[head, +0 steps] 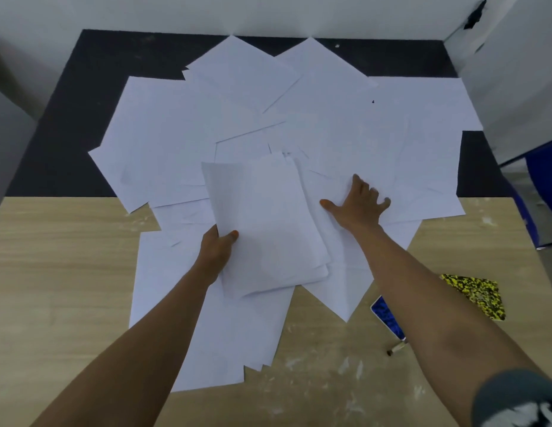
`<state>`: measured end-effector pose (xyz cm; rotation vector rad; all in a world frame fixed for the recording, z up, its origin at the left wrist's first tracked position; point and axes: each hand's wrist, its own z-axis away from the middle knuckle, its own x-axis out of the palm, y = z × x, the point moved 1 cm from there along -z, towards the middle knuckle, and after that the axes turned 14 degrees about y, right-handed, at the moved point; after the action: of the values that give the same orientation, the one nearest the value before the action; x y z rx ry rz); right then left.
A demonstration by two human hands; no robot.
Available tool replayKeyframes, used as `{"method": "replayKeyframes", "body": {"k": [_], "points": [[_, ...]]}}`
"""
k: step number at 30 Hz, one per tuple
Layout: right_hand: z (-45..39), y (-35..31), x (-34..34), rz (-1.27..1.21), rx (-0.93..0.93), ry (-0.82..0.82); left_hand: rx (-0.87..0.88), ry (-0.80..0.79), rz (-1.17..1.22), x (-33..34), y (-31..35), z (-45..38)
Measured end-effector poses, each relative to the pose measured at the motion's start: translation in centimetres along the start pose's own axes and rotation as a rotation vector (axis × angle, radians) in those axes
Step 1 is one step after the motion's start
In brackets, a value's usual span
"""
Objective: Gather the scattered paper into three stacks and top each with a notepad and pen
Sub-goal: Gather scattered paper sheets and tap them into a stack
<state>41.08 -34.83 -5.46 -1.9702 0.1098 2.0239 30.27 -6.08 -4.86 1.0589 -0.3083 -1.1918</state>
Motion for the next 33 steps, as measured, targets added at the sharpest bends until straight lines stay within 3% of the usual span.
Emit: {"method": "replayKeyframes", "body": {"k": [2, 6, 10, 12, 16, 20, 25, 33], "points": [[0.4, -0.2, 0.0, 0.047, -0.039, 0.141, 0.008, 0.007, -0.004, 0.1, 0.0, 0.0], [0.9, -0.1, 0.3, 0.069, -0.101, 0.232, 0.018, 0.006, -0.006, 0.2, -0.1, 0.1], [0.8, -0.4, 0.8, -0.087, -0.224, 0.163, 0.024, -0.002, 0.001, 0.1, -0.1, 0.0], [0.7, -0.5, 0.8, -0.001, -0.219, 0.122, 0.023, 0.002, 0.004, 0.1, -0.1, 0.0], [0.2, -0.9, 0.8, 0.143, -0.250, 0.221, 0.014, 0.002, 0.026, 0.1, -0.2, 0.0], [-0.1, -1.0, 0.9, 0.015, -0.257, 0.415, 0.003, 0.009, 0.031, 0.2, -0.2, -0.1], [0.9, -1.4, 0.3, -0.226, -0.218, 0.421, 0.016, -0.002, 0.012, 0.1, -0.3, -0.3], [8.4, -4.0, 1.6, -0.331, -0.661, 0.318, -0.104, -0.064, 0.203, -0.1, 0.3, 0.3]]}}
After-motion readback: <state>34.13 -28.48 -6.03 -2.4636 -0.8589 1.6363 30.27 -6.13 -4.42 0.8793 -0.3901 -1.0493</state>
